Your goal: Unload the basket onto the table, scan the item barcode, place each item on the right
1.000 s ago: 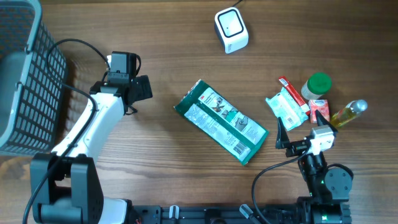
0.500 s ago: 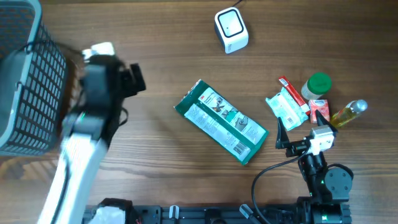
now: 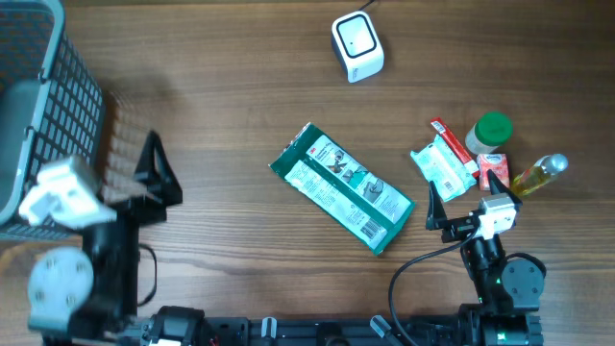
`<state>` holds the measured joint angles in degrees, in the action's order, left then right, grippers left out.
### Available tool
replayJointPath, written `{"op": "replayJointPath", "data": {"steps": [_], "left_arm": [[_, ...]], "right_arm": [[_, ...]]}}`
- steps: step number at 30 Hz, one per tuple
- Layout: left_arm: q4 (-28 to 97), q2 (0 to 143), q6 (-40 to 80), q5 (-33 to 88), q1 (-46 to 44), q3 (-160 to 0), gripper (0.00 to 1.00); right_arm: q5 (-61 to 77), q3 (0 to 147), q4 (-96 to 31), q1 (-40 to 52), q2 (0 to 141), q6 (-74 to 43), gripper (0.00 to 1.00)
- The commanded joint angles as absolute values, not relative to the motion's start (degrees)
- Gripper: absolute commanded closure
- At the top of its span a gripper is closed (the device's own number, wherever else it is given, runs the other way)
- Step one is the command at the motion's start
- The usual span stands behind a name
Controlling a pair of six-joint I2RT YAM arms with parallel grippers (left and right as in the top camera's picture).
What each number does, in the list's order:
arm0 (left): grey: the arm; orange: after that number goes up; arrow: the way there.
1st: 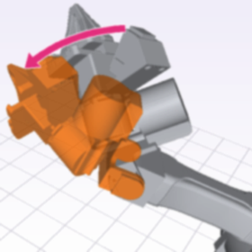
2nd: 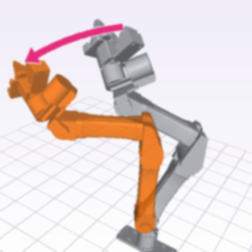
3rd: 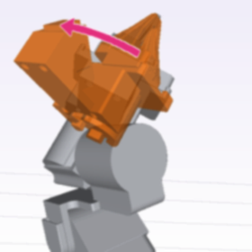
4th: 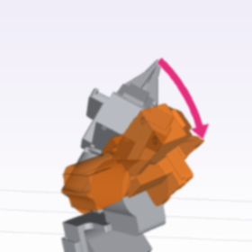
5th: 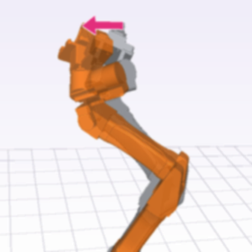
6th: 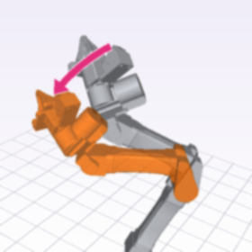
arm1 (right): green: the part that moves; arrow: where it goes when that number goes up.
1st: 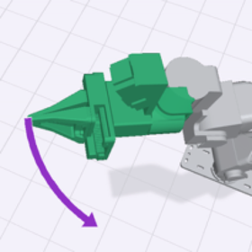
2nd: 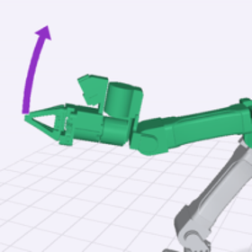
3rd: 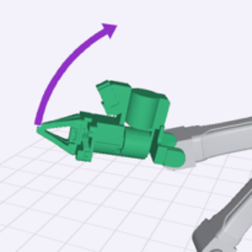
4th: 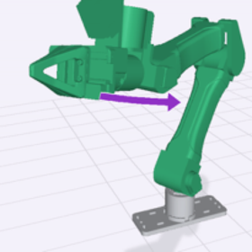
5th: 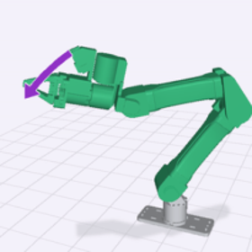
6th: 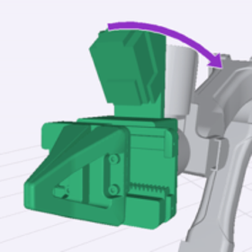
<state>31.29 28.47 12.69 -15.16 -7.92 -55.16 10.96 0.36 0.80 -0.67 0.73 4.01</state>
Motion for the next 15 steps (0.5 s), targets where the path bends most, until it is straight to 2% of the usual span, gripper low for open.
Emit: {"op": "replayJointPath", "data": {"steps": [1,5,7,11,13,15], "left_arm": [[31.6,22.7,12.4,-15.2,-8.0,-48.5,0.0],[31.7,16.8,12.4,-15.6,-7.6,-39.7,0.0],[32.1,14.1,12.4,-19.7,-6.0,-35.7,0.0],[38.7,8.4,12.4,-20.3,-2.7,-29.3,0.0],[38.1,5.8,12.4,-20.6,-2.2,-27.5,0.0],[32.6,2.8,12.4,-20.0,-2.2,-25.3,0.0]], "right_arm": [[11.9,0.3,0.9,-1.0,0.3,4.5,0.0],[11.9,0.3,0.9,-1.0,0.3,4.5,0.0],[11.9,0.3,0.9,-1.0,0.3,4.5,0.0],[11.9,0.3,0.9,-1.0,0.3,4.5,0.0],[11.9,0.3,0.9,-1.0,0.3,4.5,0.0],[11.9,0.3,0.9,-1.0,0.3,4.5,0.0]]}}
